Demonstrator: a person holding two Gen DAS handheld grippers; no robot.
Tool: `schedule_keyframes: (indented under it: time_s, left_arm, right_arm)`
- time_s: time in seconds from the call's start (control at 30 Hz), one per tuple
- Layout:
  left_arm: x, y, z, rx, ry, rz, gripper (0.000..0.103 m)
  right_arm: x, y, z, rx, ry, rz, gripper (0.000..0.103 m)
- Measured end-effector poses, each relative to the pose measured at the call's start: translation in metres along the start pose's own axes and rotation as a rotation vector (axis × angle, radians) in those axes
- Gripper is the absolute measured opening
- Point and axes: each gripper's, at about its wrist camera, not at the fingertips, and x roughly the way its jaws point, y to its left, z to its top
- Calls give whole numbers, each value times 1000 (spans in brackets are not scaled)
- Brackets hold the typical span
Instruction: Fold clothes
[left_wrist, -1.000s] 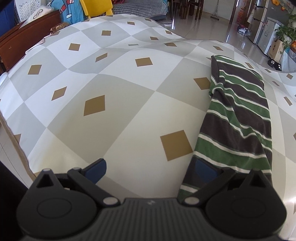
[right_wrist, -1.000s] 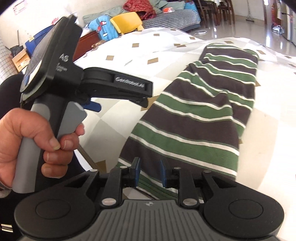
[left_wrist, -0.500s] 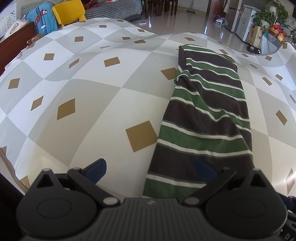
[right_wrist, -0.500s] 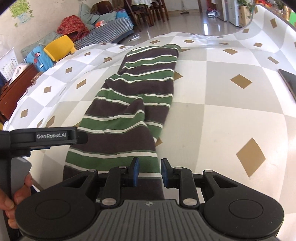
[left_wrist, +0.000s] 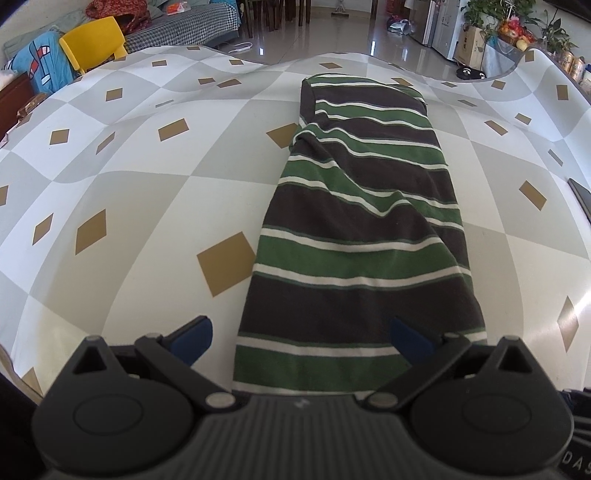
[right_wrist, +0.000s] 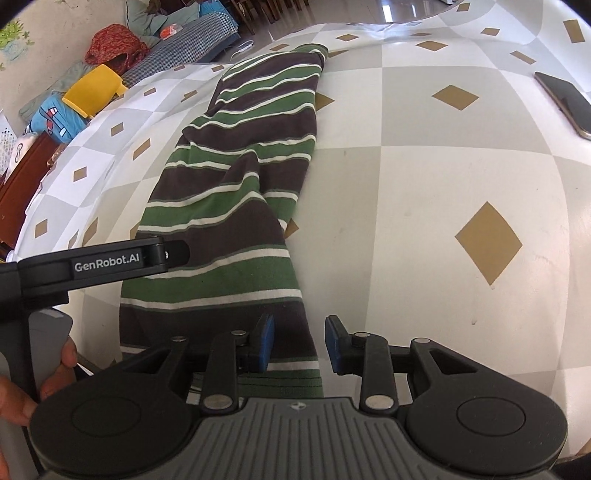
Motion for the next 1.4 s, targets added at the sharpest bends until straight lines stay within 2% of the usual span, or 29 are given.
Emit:
schedule_keyframes:
  time_s: [0.13, 0.23, 0.3, 0.37, 0.57, 0.67, 0.73, 0.93, 1.1, 1.4]
  left_arm:
    - [2, -10, -3, 37, 4, -11, 103]
    - [7, -13, -6, 41, 27, -19, 103]
    - [10, -13, -8, 43, 42, -19, 103]
    - [13, -12, -9, 36, 57, -19, 103]
    - [21, -6, -13, 16, 104, -11, 103]
    - [21, -6, -12, 24, 106, -10, 103]
    - [21, -6, -12, 24, 108, -9, 103]
    - [21, -4, -13, 26, 117, -7, 103]
    - [21, -4, -14, 25, 123, -8, 103]
    - [21, -3, -16, 34, 123, -9, 103]
  right_arm:
    - [8, 4, -7, -29, 29, -22, 29]
    - [13, 8, -11, -61, 55, -14, 16]
    - [14, 12, -13, -87, 65, -5, 10]
    - [15, 14, -14, -110, 78, 2, 9]
    - [15, 13, -12, -111, 104, 12, 10]
    - [5, 12, -3, -108, 60, 12, 12]
    - [-3, 10, 6, -88, 18, 9, 17]
    - [-7, 6, 35, -88, -64, -19, 19]
    - [2, 3, 53, -81, -75, -4, 20]
    - [20, 4, 84, -157, -105, -14, 26]
